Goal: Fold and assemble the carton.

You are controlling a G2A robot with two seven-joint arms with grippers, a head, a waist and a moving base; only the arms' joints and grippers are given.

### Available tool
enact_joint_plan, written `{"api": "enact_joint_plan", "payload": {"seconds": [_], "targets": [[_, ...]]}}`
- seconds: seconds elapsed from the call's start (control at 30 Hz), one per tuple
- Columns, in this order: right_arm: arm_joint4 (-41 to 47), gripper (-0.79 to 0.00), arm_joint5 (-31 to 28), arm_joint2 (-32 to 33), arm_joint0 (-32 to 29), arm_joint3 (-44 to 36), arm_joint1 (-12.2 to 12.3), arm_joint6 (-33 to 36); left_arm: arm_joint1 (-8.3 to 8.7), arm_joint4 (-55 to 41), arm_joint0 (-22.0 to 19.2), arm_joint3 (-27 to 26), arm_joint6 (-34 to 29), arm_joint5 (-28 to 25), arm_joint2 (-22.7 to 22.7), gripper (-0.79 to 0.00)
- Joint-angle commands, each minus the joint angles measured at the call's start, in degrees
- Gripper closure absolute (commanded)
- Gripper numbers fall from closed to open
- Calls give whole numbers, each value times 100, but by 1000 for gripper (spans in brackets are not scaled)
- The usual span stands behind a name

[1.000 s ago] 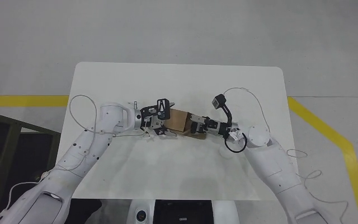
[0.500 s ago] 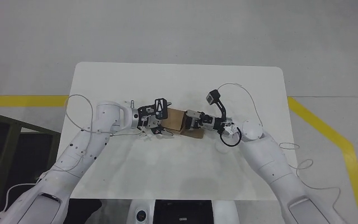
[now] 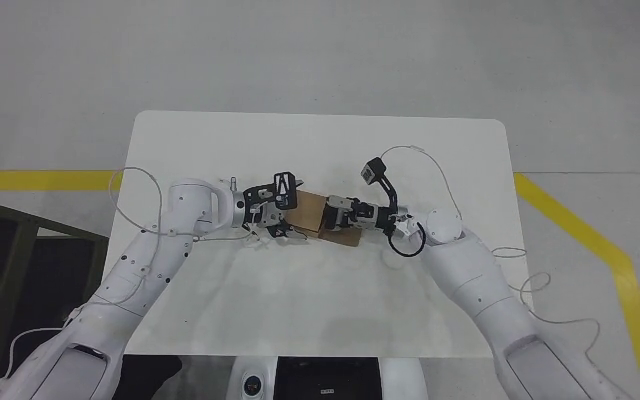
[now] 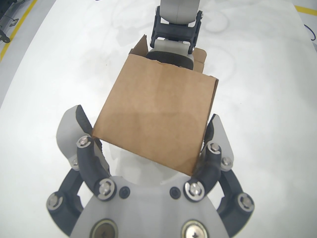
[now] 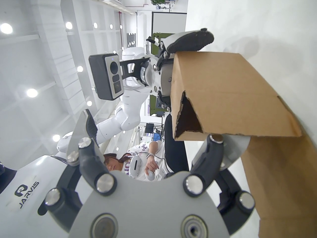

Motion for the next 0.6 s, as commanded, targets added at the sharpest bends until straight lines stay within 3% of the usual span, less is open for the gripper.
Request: {"api": "enact_joint_plan", "payload": {"seconds": [0.0,0.37,0.57], "targets": [[-157,-785,120,59,21,-115,43,108,2,-14,-1,-3,-7,9,-19,-785],[-1063,-785,919,802,-394,-1310,422,80,7,-125,7,9,-59,19,-95,-785],[-1089,-785,938,822,-412,-1348,432,71,6,-169,9,29,-87,20,-117,-785]]}}
